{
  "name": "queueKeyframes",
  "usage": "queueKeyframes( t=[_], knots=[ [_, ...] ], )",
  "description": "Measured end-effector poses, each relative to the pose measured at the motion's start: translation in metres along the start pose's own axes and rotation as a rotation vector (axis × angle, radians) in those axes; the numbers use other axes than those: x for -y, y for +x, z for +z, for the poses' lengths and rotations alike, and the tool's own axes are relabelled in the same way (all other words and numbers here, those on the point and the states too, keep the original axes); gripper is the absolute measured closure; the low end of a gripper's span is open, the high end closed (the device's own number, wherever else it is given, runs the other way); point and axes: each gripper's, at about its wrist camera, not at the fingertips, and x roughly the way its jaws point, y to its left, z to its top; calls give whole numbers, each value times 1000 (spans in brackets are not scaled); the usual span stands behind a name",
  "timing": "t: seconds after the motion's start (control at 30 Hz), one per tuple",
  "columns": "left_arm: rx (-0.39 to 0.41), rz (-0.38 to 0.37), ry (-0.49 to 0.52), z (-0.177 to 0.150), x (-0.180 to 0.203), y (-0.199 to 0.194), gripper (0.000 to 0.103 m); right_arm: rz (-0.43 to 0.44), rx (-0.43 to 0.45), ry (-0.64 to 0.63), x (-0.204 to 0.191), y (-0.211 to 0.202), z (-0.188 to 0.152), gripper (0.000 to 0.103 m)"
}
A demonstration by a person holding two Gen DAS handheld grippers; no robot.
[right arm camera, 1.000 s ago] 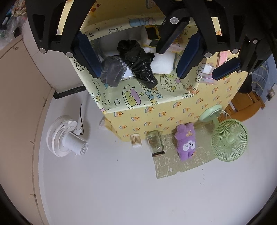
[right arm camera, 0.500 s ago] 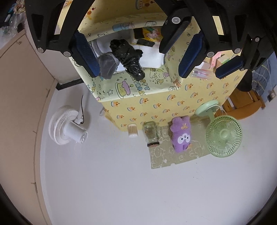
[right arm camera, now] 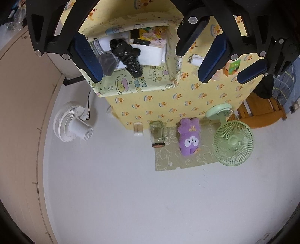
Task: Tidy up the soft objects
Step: 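Withdraw both open tools from the box back over the table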
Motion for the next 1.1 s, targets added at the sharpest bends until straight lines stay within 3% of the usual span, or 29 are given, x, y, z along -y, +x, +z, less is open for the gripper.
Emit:
queueKeyframes(
  t=[0.23,0.63,1.1],
  knots=[
    [10,12,-15,-3,-18,-7,1,-3,10,-21,-20,-5,1,0],
    [39,52,-33,-13,-43,-19,1,71,11,-26,-47,-6,-2,0],
    [20,87,-81,-33,-77,-14,1,111,-12,-41,-80,12,-14,0]
  ],
)
